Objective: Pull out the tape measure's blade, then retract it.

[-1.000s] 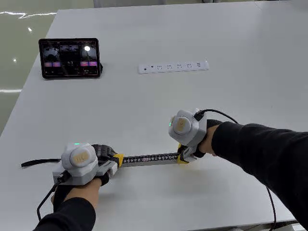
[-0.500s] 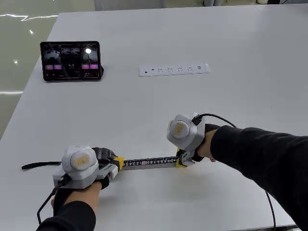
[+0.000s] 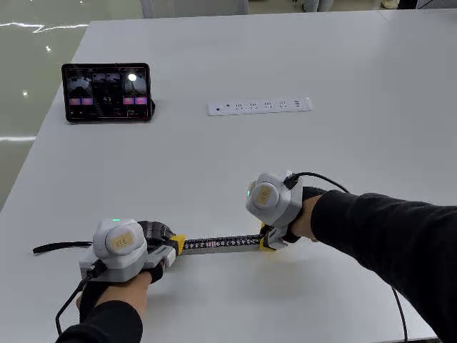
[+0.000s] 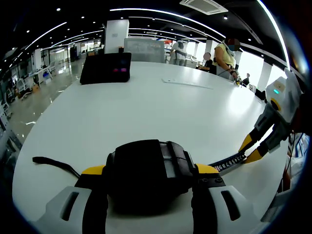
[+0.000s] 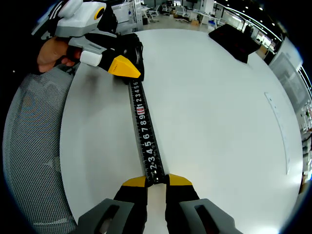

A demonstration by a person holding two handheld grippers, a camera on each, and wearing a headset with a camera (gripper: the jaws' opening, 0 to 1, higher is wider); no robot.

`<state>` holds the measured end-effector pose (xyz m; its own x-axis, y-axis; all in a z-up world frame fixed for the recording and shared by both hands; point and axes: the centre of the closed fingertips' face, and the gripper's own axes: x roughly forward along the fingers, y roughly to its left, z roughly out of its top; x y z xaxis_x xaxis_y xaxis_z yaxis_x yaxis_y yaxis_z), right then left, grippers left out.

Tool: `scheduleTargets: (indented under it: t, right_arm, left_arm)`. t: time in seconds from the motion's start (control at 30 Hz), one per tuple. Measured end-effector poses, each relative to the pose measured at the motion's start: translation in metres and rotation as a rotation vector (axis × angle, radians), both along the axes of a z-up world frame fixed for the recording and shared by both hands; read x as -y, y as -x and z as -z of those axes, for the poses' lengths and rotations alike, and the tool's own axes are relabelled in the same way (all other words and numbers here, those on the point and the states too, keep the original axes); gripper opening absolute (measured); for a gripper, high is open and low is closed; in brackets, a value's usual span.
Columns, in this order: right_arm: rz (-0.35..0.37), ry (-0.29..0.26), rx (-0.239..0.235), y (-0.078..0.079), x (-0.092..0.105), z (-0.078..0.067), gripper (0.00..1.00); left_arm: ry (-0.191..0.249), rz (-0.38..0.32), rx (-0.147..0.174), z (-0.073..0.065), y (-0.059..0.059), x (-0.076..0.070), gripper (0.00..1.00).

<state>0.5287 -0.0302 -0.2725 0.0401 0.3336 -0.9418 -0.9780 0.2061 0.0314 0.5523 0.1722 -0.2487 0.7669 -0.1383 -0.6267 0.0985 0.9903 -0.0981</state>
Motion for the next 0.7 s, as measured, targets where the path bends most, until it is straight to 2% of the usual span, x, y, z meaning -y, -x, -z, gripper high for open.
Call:
scheduleTargets:
  t: [0.7]
  right_arm:
    - [0.018,-0.023,-0.002,-0.0013,-0.0093,0.0005,0.10]
  left_arm:
    - [0.004,0.000,-0.002,-0.0002,-0.0001,-0.0002,0.66]
